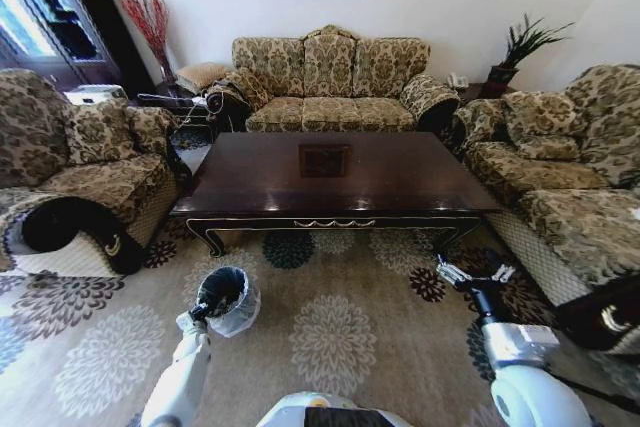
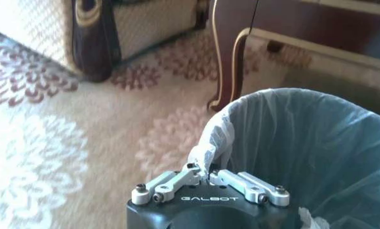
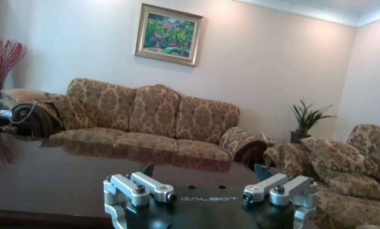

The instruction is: Move to the front of the table and place the trash on the table into the trash bin.

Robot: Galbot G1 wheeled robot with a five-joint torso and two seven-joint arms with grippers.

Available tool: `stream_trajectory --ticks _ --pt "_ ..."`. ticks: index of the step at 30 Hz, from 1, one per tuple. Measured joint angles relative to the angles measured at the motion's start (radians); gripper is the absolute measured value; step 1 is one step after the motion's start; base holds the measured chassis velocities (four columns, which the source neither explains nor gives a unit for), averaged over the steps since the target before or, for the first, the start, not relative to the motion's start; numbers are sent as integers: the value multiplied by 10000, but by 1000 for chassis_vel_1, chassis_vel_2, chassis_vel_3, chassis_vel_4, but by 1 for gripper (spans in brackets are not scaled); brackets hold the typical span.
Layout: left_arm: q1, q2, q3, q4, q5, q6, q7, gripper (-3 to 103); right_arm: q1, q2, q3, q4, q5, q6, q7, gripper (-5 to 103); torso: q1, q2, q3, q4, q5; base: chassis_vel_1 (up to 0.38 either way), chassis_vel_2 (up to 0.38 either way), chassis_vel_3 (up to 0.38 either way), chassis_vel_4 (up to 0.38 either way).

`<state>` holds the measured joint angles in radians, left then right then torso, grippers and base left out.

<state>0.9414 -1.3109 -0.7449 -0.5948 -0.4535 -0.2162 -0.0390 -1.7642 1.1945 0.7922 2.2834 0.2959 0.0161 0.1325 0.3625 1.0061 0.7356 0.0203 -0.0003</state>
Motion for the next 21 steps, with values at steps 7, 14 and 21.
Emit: stream_trajectory --ticks 7,14,21 --pt "-575 -20 -107 1461 379 -75 -49 3 1 39 79 -262 32 257 -80 100 0 0 0 2 2 0 0 0 0" --pt "-854 -92 -109 1586 287 166 -50 3 -36 102 86 -327 29 387 -129 100 0 0 -1 -2 3 0 0 0 0" --pt "-840 -76 -107 1420 310 386 -30 20 -134 149 362 -331 36 515 -166 100 -2 1 -2 1 3 0 0 0 0"
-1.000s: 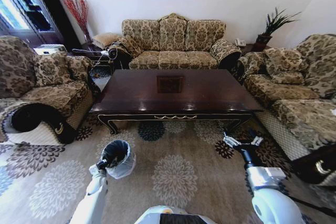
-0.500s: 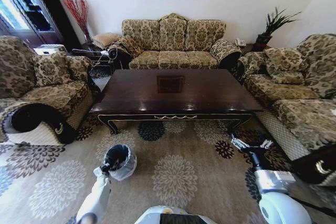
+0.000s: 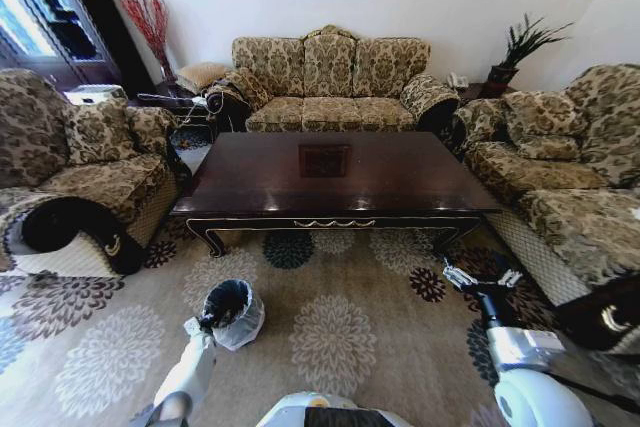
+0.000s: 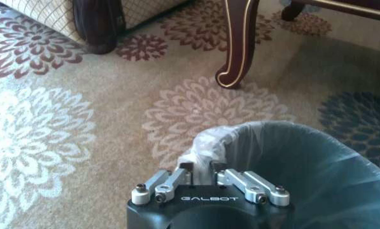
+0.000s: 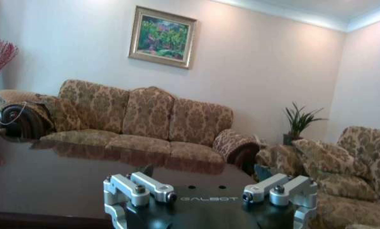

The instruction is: Move to the front of the table and place the trash on the table into the trash bin.

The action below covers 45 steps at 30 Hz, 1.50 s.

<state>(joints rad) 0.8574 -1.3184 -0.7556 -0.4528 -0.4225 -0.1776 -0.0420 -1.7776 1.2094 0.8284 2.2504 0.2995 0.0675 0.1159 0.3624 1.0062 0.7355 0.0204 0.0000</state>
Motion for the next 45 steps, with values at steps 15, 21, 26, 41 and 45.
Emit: stream_trajectory --ticks 15,21,26,41,45 --pt "3439 29 -195 -6147 -671 1255 602 74 66 29 -13 425 51 -26 12 100 0 0 0 0 1 0 0 0 0" --pt "5372 -235 -654 -10554 -84 788 712 96 88 52 124 868 371 -640 4 100 1 0 0 0 1 0 0 0 0" --pt "7719 -1184 -925 -15754 309 2052 1077 100 -189 61 119 1388 582 -1366 -72 100 0 0 0 1 2 0 0 0 0" --pt "8952 -2736 -147 -19488 1886 2601 1580 100 799 -111 -2172 2550 -56 -3623 1020 100 4 0 3 0 -2 0 0 0 0" --pt "9089 -2748 -145 -19476 1707 2523 1578 100 702 -27 -2045 2549 -187 -3317 880 100 3 0 2 -1 -1 0 0 0 0"
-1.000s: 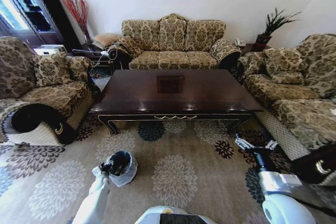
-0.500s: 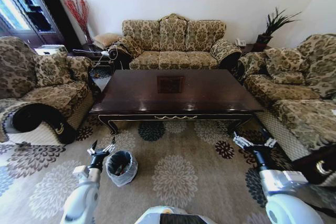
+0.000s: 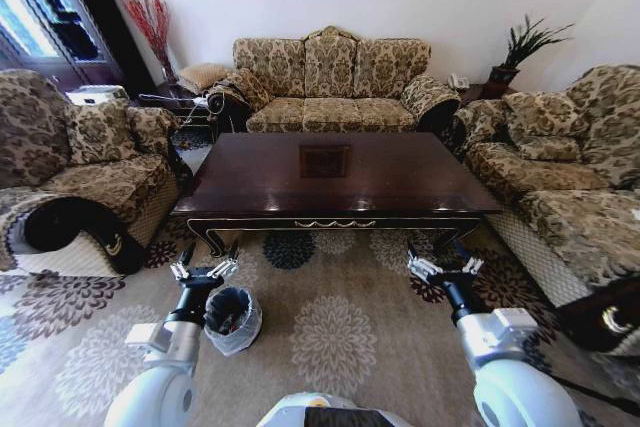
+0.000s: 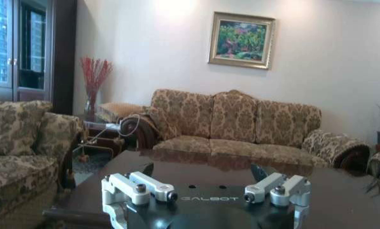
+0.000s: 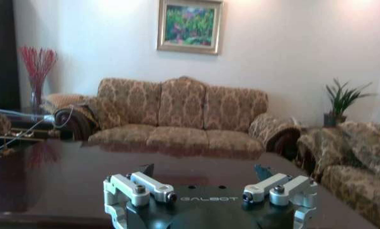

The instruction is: Move to the front of the table and place the trash on the table into the trash bin.

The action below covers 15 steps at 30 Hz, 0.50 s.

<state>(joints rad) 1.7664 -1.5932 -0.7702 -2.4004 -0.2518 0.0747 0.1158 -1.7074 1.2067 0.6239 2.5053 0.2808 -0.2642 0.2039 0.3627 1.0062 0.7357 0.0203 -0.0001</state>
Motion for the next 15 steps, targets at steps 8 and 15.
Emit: stream_trajectory --ticks 8,15 --pt "71 114 -115 -145 -264 57 56 100 -156 209 343 -21 -556 609 -844 100 -2 0 -1 0 0 0 0 0 0" --pt "29 131 -122 -121 -257 91 74 100 -149 215 349 -33 -589 644 -887 100 -2 0 -1 0 1 0 0 0 0"
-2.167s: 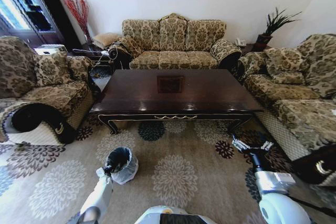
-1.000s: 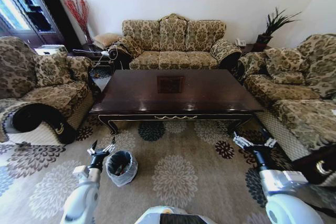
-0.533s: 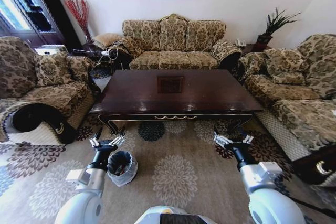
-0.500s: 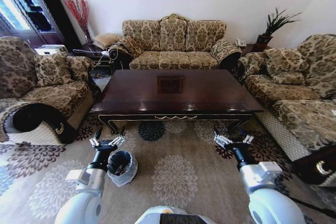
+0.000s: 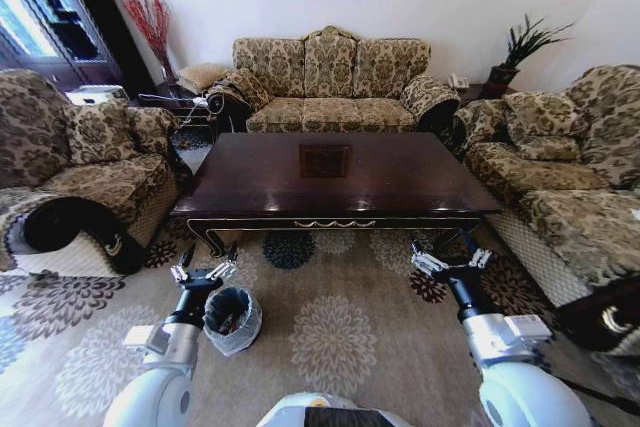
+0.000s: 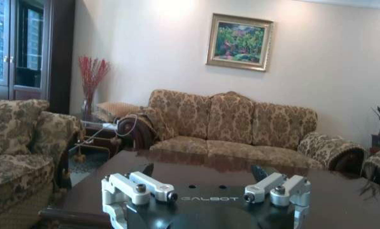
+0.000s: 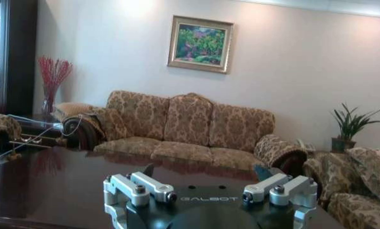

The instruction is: Move to the front of the table and place the trash on the table into the trash bin.

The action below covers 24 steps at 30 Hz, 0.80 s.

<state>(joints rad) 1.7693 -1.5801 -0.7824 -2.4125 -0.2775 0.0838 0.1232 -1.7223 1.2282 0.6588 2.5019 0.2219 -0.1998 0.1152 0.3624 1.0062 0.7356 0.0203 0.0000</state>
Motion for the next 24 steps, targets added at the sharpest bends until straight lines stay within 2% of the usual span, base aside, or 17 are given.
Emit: stream_trajectory --ticks 15,24 --pt "-11 9 -4 25 2 1 1 100 3 3 5 -12 4 6 0 100 0 -1 0 1 -1 -2 -4 5 7" --pt "-12 12 -3 32 0 1 1 100 2 2 5 -17 8 8 1 100 0 0 0 0 -2 -131 -123 163 137"
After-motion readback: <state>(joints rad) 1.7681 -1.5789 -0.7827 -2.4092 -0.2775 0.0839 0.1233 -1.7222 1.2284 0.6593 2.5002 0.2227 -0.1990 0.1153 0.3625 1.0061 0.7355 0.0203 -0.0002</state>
